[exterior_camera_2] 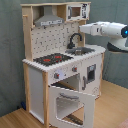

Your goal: Play with the kitchen

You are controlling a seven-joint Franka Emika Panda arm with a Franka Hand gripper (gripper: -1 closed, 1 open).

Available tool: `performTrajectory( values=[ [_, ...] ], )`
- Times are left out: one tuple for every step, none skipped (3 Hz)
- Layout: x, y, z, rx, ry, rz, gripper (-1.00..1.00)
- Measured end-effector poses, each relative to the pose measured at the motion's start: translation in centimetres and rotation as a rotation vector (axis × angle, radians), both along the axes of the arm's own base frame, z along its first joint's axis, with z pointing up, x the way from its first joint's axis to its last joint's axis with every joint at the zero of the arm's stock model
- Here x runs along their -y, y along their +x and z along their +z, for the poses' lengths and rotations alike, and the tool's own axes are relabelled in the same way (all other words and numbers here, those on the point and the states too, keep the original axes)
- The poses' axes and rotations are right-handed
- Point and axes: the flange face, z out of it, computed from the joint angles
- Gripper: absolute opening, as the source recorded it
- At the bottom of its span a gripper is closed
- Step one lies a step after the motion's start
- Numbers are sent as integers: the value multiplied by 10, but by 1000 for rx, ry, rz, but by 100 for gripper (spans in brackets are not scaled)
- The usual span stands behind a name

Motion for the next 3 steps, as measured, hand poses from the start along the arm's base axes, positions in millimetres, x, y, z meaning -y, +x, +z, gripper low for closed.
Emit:
performTrajectory(
  values=[
    [7,20,12,6,7,21,100],
    [19,40,23,11,6,38,100],
    [35,63,36,20,8,54,100]
  ],
)
